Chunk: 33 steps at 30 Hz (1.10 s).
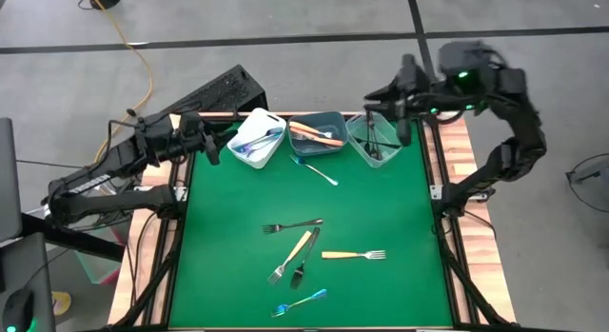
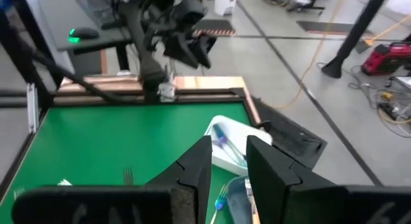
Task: Sort silverware by color (type)
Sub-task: Put the blue fork into the white bin
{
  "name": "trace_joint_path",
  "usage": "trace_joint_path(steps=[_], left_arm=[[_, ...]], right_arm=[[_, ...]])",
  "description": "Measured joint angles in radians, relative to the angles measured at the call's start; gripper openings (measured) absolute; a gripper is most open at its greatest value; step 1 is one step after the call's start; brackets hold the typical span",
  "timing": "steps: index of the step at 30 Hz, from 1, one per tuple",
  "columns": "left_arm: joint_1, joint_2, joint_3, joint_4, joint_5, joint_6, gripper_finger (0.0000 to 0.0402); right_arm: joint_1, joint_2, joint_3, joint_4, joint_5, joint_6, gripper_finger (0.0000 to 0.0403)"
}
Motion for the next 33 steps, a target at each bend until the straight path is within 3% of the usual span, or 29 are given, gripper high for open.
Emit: trace_joint_path(steps=[5,15,20,33], left_arm=[[0.018,0.000,0.000,0.000,0.057,0.001,0.0164],[0.019,0.000,-0.007,0.005,0.056,0.008,0.0164],[0.019,0.007,-0.010,0.010,0.047,0.008,0.0164],[-0.003,0.008,-0.010,0.036,0.020,-0.148,0.0164]], right_arm=[[0.031,-0.006,-0.152,0.134,-0.004,-0.005,0.0114],[0.098,-0.076,-0.576,0.612,-0.034,0.114,0.0114],[0.154,-0.123,-0.714,0.796,-0.035,0.163,0.0114],[0.259,-0.288,-0.818,0.719,-0.024,0.171,0.0114]])
